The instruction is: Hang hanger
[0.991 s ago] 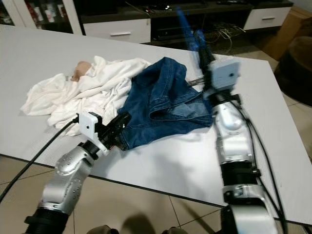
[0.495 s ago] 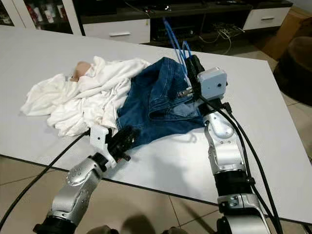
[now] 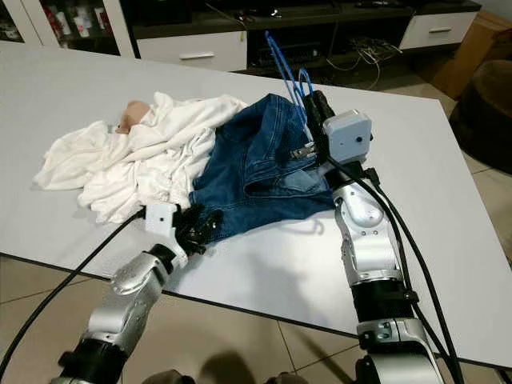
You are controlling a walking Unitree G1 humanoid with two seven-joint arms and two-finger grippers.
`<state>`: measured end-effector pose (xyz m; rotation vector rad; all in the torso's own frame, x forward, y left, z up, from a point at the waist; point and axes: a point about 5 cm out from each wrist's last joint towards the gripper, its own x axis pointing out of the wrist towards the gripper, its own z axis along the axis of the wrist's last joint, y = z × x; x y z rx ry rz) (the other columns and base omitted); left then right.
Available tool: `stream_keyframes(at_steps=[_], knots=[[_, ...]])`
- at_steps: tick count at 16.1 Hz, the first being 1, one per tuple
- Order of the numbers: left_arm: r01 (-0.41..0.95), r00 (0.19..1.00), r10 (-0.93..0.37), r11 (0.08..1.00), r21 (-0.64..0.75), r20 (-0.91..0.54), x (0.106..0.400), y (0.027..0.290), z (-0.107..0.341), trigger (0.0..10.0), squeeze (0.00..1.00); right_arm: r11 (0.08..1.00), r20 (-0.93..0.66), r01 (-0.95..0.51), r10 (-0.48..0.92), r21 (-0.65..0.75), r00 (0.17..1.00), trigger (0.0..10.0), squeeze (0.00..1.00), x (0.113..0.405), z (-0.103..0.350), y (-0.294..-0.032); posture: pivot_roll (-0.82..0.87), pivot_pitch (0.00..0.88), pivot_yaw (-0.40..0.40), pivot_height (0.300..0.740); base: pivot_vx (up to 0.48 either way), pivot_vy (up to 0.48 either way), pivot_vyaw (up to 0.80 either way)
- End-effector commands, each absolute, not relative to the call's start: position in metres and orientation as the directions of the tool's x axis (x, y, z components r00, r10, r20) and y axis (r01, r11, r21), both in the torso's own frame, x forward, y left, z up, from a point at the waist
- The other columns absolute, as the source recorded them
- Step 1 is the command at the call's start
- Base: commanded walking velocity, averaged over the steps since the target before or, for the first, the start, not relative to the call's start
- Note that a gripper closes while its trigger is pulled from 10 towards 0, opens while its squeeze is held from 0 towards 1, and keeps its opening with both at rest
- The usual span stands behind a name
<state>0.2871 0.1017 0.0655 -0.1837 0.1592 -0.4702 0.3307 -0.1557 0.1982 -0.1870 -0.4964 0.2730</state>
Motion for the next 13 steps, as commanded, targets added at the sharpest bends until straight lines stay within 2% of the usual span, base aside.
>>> stream_keyframes(at_steps=[1,3,8,9,10,13], knots=[[0.451,0.861,-0.483,0.869,-0.204,-0.156,0.288,0.097,0.06,10.0,0.0,0.945,0.459,-0.208,0.306,-0.252,0.834,10.0,0.0,0.329,0.204,-0.155,-0.05,0.031,0.017,0.74,0.0,0.0,0.0],[0.46,0.848,-0.495,0.865,-0.199,-0.191,0.288,0.093,0.056,10.0,0.0,0.947,0.459,-0.203,0.301,-0.25,0.836,10.0,0.0,0.329,0.204,-0.156,-0.05,0.032,0.019,0.74,0.0,0.0,0.0],[0.534,0.751,-0.58,0.815,-0.227,-0.315,0.283,0.077,0.045,10.0,0.0,0.949,0.457,-0.193,0.29,-0.248,0.84,10.0,0.0,0.328,0.204,-0.158,-0.06,0.033,0.021,0.74,0.0,0.0,0.0],[0.549,0.74,-0.595,0.803,-0.231,-0.313,0.282,0.075,0.046,4.0,0.0,0.949,0.457,-0.193,0.29,-0.248,0.84,10.0,0.0,0.329,0.204,-0.157,-0.06,0.033,0.021,0.74,0.0,0.0,0.0],[0.571,0.711,-0.626,0.78,-0.257,-0.319,0.279,0.072,0.045,0.0,0.0,0.949,0.458,-0.193,0.291,-0.248,0.84,10.0,0.0,0.329,0.204,-0.157,-0.06,0.032,0.02,0.74,0.0,0.0,0.0],[0.62,0.665,-0.679,0.734,-0.276,-0.312,0.273,0.068,0.047,0.0,0.0,0.949,0.459,-0.192,0.29,-0.249,0.84,10.0,0.0,0.33,0.206,-0.157,-0.05,0.031,0.02,0.74,0.0,0.0,0.0]])
